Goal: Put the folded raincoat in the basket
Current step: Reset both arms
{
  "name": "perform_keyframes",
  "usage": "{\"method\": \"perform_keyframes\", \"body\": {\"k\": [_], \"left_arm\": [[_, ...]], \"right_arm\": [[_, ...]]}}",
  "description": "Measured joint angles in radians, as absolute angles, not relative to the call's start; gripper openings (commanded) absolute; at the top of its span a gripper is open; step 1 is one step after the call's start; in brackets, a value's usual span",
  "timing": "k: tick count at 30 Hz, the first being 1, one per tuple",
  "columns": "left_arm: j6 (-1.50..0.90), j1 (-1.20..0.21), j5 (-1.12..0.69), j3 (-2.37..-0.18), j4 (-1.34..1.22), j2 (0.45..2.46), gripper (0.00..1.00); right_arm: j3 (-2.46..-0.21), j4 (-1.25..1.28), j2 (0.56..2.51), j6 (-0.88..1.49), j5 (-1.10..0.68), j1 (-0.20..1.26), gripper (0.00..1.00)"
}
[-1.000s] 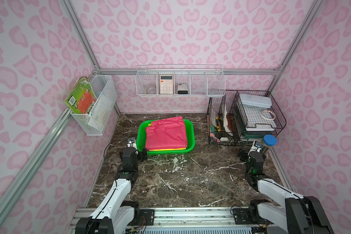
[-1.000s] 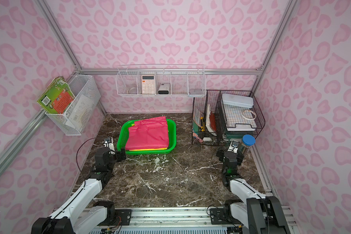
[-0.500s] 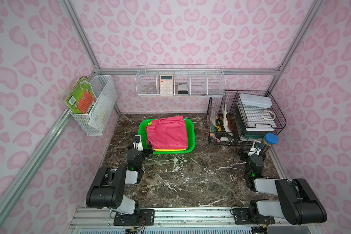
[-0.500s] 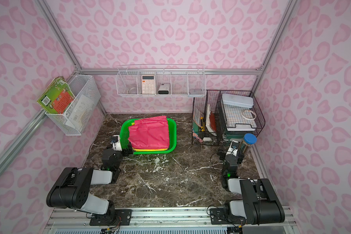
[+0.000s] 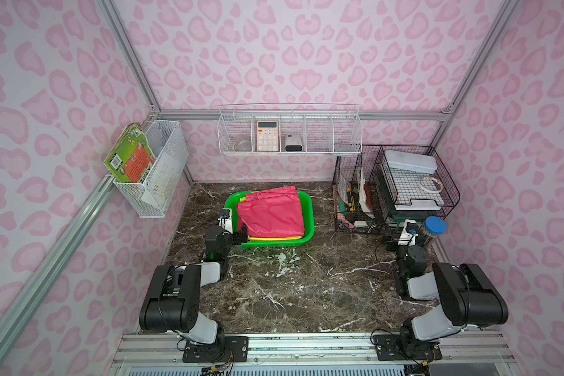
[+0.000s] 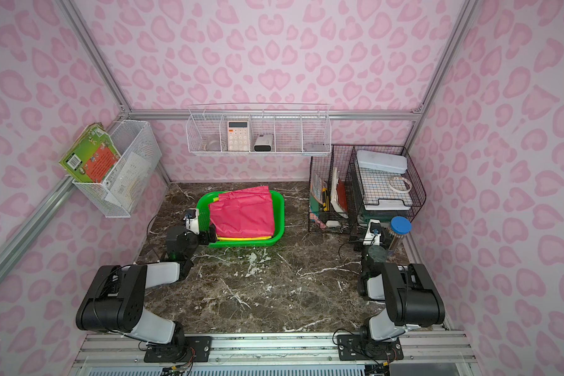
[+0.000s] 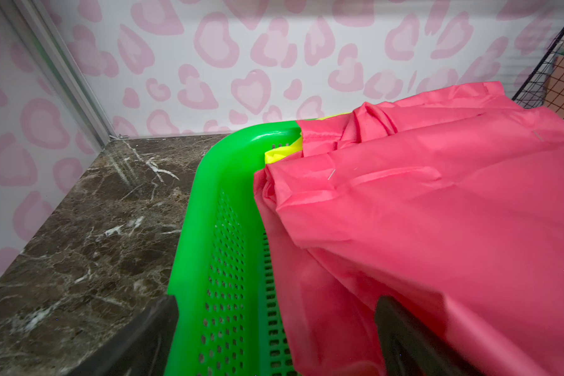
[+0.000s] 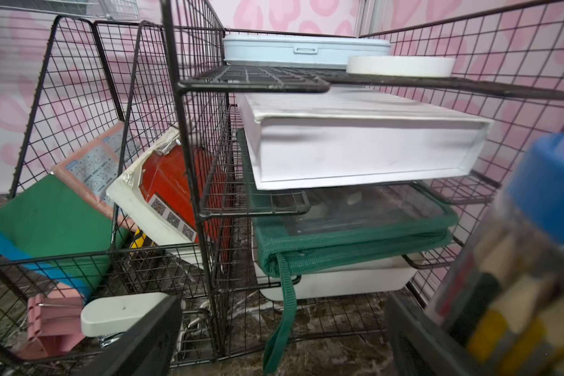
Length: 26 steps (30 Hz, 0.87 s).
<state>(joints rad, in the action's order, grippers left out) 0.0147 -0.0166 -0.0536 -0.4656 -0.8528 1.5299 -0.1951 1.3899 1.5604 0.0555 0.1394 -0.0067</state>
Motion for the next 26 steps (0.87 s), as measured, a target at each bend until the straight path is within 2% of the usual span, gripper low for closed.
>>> {"method": "perform_keyframes", "body": {"k": [26], "left_arm": [[0.014, -0.017, -0.046, -0.476, -0.838, 1.533, 0.99]], "right_arm": [[-0.200, 1.366, 1.571, 0.034, 0.072, -0.004, 0.99]]}}
